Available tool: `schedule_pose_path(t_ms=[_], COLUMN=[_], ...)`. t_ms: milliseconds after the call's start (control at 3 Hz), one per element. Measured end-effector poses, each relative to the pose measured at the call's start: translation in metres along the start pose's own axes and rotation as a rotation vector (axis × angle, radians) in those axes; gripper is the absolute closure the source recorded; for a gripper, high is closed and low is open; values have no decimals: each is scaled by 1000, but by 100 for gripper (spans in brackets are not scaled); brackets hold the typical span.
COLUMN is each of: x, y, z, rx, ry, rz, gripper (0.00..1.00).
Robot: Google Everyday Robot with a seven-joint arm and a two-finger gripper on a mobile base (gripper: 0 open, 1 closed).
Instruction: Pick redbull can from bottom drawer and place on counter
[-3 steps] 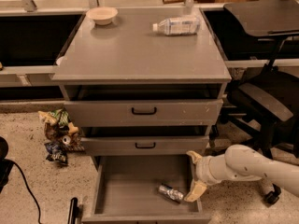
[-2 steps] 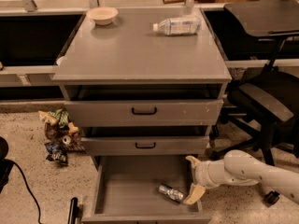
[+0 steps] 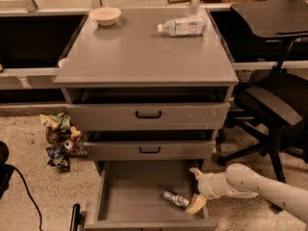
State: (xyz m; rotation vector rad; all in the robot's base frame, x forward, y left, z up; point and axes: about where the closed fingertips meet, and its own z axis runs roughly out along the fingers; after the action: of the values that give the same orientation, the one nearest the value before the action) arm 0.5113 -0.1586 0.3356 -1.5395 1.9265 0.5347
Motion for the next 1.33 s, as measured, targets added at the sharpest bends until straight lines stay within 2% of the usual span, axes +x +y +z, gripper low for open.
schedule_pose_path(t_ms=[333,667,1333], x=[0,19,72], y=[0,-7,-21], z=[0,21,79], rx=[0,-8,6], ry=[0,16,83], rz=[0,18,42], gripper=[0,0,0])
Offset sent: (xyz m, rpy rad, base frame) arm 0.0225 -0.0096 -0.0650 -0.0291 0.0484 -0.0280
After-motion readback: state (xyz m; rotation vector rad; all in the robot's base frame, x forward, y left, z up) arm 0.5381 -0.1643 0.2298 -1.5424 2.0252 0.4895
